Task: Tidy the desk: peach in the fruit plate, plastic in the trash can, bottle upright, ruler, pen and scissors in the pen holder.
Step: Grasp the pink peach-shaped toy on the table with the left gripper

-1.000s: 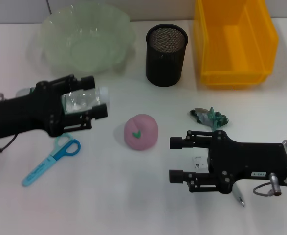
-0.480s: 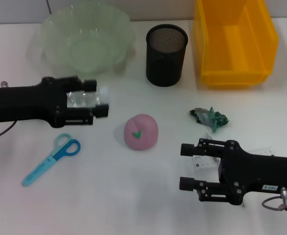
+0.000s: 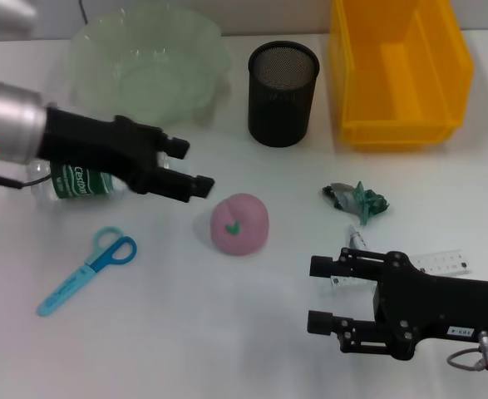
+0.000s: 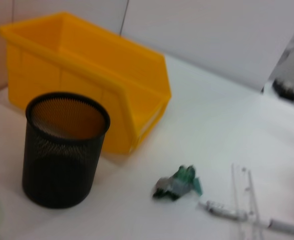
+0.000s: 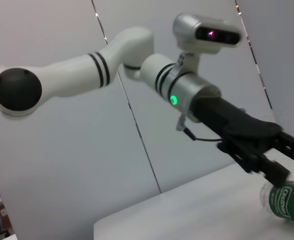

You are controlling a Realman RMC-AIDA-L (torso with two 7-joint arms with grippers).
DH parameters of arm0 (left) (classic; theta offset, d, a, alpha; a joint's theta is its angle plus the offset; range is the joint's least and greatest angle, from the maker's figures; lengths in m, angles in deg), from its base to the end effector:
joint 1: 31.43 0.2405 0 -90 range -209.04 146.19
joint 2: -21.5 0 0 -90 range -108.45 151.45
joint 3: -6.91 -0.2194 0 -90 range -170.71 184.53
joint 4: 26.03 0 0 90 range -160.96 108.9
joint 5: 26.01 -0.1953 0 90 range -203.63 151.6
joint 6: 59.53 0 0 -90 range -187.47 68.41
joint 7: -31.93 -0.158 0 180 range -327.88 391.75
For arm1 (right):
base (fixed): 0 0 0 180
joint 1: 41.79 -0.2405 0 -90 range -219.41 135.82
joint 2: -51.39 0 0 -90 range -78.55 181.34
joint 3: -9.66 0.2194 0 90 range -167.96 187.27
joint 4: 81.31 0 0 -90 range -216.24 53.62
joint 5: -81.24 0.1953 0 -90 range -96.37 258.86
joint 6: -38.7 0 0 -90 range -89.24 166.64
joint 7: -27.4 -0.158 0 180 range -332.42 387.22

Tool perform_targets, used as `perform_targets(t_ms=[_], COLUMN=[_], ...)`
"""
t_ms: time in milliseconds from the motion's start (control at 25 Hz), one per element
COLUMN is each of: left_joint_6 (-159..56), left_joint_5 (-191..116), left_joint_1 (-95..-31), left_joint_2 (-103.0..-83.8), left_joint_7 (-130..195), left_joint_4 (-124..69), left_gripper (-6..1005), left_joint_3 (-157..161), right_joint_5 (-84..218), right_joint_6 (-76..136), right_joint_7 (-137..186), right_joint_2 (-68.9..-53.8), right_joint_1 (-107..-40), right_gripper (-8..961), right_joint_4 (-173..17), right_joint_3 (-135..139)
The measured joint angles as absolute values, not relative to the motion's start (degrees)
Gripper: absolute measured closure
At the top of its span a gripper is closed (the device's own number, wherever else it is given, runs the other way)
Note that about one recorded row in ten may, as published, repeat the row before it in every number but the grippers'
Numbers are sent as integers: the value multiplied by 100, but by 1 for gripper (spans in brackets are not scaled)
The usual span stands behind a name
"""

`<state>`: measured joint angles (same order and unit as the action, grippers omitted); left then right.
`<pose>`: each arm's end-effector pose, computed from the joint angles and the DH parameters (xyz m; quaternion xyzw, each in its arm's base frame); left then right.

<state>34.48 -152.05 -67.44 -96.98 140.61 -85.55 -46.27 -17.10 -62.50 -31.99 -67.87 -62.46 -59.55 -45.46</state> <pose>-0.1683 0.3273 0.0224 -0.9683 -0.2293 -0.0740 0.0657 0.2211 0.2123 -0.0353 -0.9145 0.1751 0.3640 0.0209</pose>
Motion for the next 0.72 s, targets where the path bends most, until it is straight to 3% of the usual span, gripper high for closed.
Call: perform_targets(t_ms=[720], left_joint_6=[2519], left_joint_5=[-15712], left_joint_1=[-7473], left_joint_2=[-9742], left_joint_7=[15023], left_joint_4=[-8493], left_gripper=[255], left_joint_3=[-6596], right_joint_5=[-1720], right_joint_6=[-5967], right_joint_7=[-3275], right_joint_2=[-6777], right_joint_1=[-6014], right_gripper=[242], right_joint_4=[-5857], right_joint_3=[-4280])
